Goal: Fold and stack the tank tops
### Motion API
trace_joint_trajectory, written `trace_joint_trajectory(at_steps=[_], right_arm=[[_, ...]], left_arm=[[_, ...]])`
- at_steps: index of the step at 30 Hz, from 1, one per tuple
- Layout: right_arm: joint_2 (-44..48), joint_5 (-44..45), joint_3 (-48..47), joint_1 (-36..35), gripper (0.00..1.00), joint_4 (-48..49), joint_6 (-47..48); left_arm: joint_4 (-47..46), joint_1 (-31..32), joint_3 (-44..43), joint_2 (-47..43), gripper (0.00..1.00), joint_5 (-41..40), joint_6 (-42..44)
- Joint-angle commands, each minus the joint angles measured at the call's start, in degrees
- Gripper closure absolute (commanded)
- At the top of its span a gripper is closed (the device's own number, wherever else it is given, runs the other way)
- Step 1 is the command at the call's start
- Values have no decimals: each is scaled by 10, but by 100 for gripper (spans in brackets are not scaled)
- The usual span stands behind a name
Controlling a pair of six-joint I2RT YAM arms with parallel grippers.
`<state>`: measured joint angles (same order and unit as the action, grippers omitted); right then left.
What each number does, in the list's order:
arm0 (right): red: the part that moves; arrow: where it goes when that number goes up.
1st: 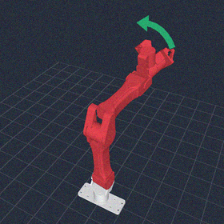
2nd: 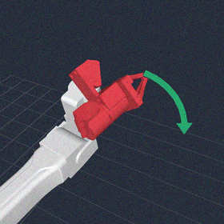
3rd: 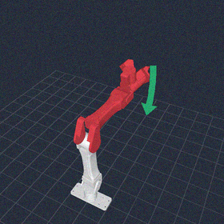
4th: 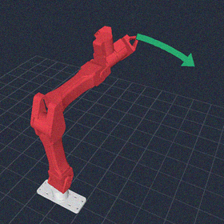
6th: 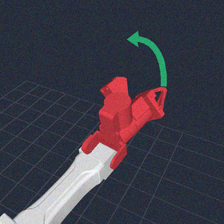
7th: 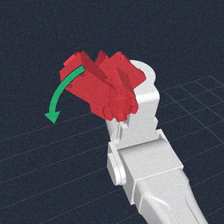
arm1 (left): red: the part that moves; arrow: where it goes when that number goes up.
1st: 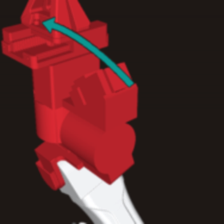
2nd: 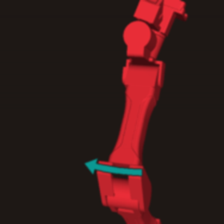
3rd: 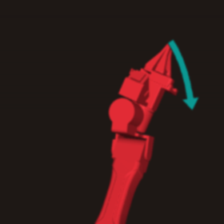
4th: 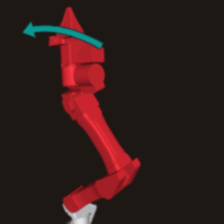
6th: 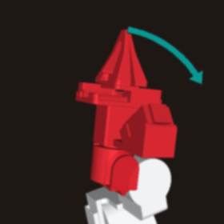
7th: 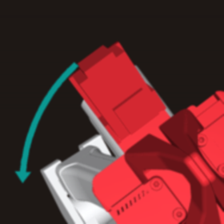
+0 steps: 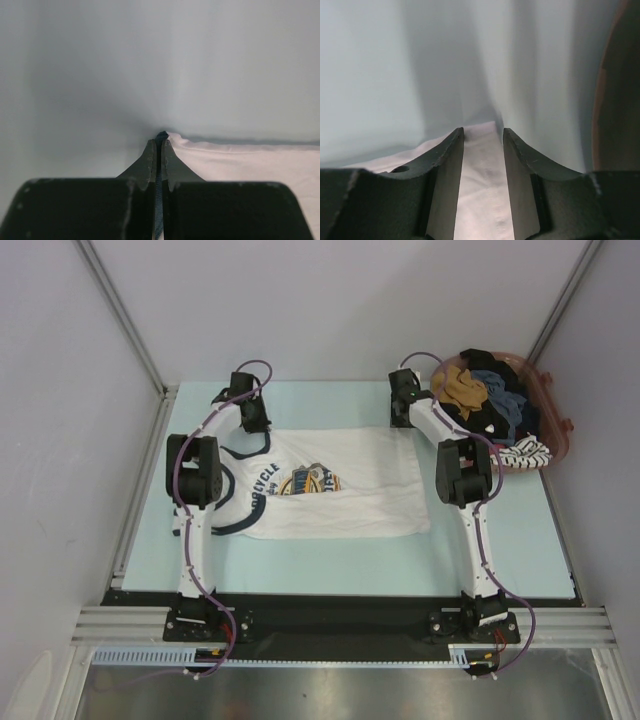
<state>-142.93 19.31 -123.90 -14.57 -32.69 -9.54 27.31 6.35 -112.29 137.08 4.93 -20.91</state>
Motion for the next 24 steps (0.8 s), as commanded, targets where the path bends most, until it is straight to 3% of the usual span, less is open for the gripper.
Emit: trace_joint_trajectory(at_steps=[1, 7, 8, 9, 14, 17, 24], right_arm=[[-14, -40, -21, 12, 57, 5, -17], [-10, -52, 0, 15, 59, 0, -40], [-3, -53, 11, 15, 72, 11, -39], [-1, -53, 16, 14, 77, 16, -39], [7, -34, 2, 12, 87, 20, -24], [-2, -23, -36, 12, 100, -5, -19], [55, -20, 22, 11, 100, 38, -24]], left_arm=[[4, -8, -2, -14, 100, 2, 16], [4, -8, -2, -14, 100, 2, 16], [4, -8, -1, -14, 100, 2, 16], [3, -8, -1, -15, 100, 1, 16], [-8, -9, 2, -18, 100, 9, 17], [-23, -7, 15, -27, 100, 28, 18], [-50, -3, 59, -78, 100, 3, 17]])
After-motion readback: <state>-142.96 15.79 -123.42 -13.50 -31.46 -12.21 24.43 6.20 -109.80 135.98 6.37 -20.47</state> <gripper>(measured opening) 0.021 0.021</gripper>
